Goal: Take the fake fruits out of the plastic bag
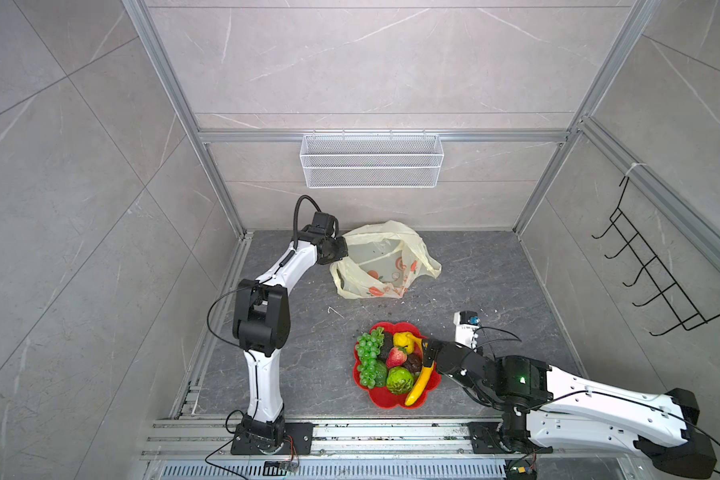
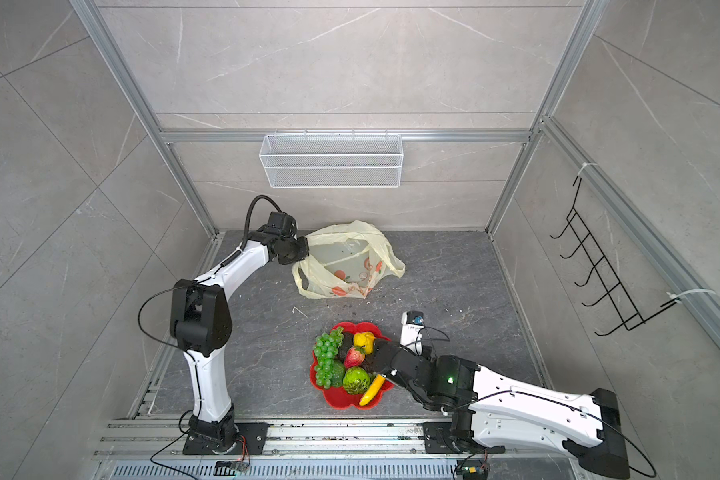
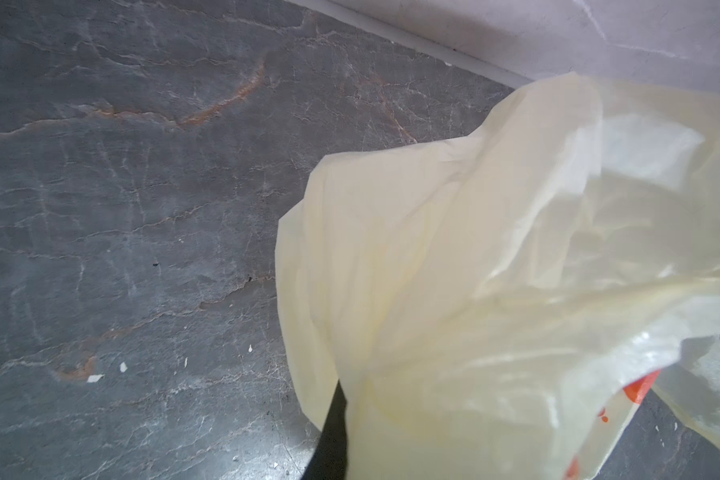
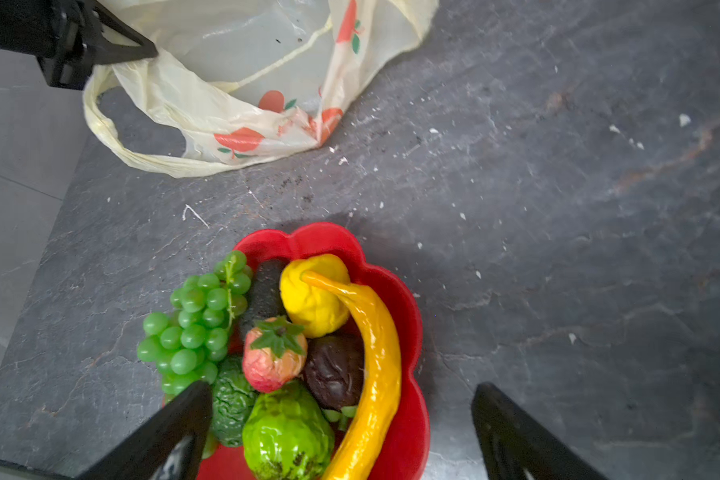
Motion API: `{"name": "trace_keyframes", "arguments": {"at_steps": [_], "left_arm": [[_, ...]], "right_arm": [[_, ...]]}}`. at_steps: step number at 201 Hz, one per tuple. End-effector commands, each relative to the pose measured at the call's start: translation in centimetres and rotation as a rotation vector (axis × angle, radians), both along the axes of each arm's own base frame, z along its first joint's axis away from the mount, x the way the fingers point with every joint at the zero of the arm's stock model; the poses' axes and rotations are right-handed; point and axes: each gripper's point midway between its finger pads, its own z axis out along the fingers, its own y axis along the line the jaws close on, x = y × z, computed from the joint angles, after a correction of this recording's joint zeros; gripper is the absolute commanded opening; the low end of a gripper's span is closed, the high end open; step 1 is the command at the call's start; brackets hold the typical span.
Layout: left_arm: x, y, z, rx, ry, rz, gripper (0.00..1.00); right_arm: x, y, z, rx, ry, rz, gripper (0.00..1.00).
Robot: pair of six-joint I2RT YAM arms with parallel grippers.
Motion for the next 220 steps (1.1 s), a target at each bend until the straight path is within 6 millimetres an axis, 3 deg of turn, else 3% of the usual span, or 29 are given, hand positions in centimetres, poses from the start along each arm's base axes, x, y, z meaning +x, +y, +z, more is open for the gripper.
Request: {"name": "trace_keyframes", "arguments": {"at_steps": [1, 18, 40, 76, 111, 131, 176, 220], "left_arm": [[0.0, -0.4, 0.6, 0.051, 0.028, -0.044, 0.15], [0.2, -1.1, 1.2, 0.060, 0.027, -0.063, 0.28], [-0.1, -1.6, 2.7, 0.081, 0.012, -0.078, 0.57], [-1.3, -0.4, 6.3, 0.122, -0.010, -0.043, 0.79], [-4.3, 1.6, 10.0, 0.134, -0.052, 0.016, 0.85], [-6.7, 2.7, 10.8, 0.100, -0.099, 0.056, 0.87], [-11.8, 5.8, 9.1, 0.096, -0.136, 0.149, 0.91], [-14.6, 8.4, 7.8, 0.112, -0.155, 0.214, 0.92]], "right_arm": [[-0.9, -0.4, -2.2, 0.144, 0.086, -0.100, 1.00], [-1.3, 0.0, -3.3, 0.195, 0.123, -0.109, 1.00], [-1.8, 0.5, -4.3, 0.236, 0.161, -0.125, 1.00], [-2.7, 2.3, -5.3, 0.344, 0.196, -0.125, 1.00], [-3.7, 3.0, -7.3, 0.398, 0.246, -0.169, 1.00], [-4.1, 3.2, -7.8, 0.411, 0.261, -0.189, 1.00], [-5.0, 4.7, -9.7, 0.456, 0.325, -0.204, 1.00], [-4.8, 5.2, -9.5, 0.472, 0.314, -0.204, 1.00]]}}
